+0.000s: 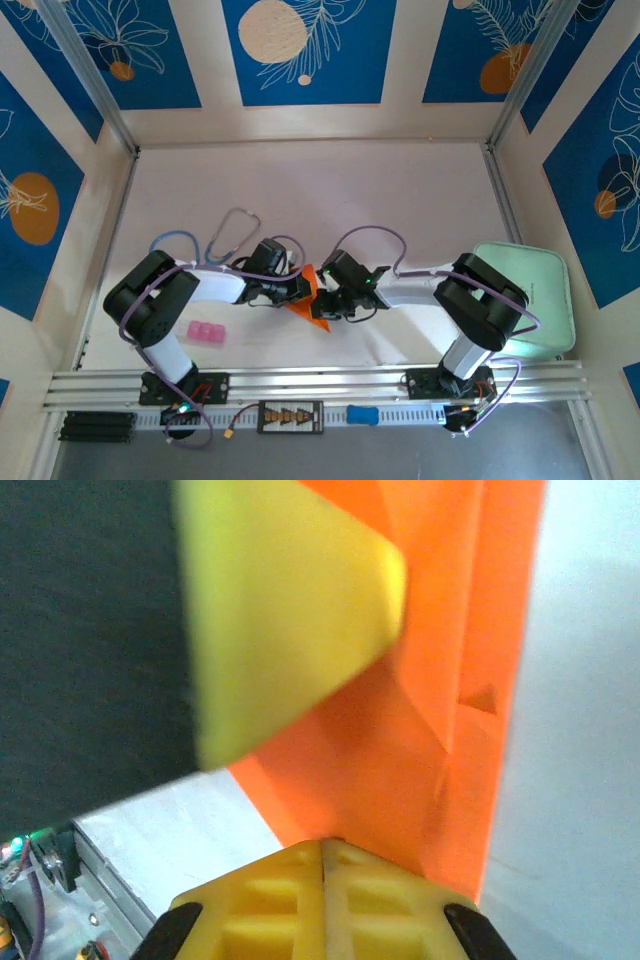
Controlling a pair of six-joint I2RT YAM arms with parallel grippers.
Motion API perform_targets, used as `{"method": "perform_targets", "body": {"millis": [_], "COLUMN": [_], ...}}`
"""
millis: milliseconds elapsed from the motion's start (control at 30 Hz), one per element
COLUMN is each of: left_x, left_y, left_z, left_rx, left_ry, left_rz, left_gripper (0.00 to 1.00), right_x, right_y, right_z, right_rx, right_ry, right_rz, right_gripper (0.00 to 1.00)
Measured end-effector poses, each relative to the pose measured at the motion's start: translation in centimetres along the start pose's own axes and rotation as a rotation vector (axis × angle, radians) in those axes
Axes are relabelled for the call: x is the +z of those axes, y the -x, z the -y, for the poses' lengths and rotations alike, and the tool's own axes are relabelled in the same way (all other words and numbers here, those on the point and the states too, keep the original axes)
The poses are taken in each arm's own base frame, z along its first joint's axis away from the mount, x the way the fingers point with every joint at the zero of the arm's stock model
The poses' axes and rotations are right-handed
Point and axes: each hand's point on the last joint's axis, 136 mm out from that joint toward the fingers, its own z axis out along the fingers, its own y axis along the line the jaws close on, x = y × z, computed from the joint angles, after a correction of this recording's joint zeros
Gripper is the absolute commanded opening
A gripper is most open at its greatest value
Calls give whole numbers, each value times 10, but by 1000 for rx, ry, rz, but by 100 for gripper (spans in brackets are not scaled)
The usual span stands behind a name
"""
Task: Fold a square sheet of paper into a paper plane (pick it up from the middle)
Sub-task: Fourth fold the wing at the center of the table.
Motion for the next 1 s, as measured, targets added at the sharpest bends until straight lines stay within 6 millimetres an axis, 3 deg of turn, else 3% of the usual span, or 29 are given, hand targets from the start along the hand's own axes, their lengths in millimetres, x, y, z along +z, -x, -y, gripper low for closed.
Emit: {"method": "perform_targets", "body": {"millis": [533, 1000], "left_x": [0, 0], "left_y": [-1, -1], "left_z": [0, 0], "left_rx": [0, 0], "left_ry": [-1, -1], "left_rz": [-4, -7], "left_gripper": [5, 5], "right_x": [-4, -17], "right_y": [-9, -28], "right_z": [7, 21], "right_rx": [7, 18], "right_ry": [59, 59], "right_rz": [50, 55], "right_gripper": [3, 5]}}
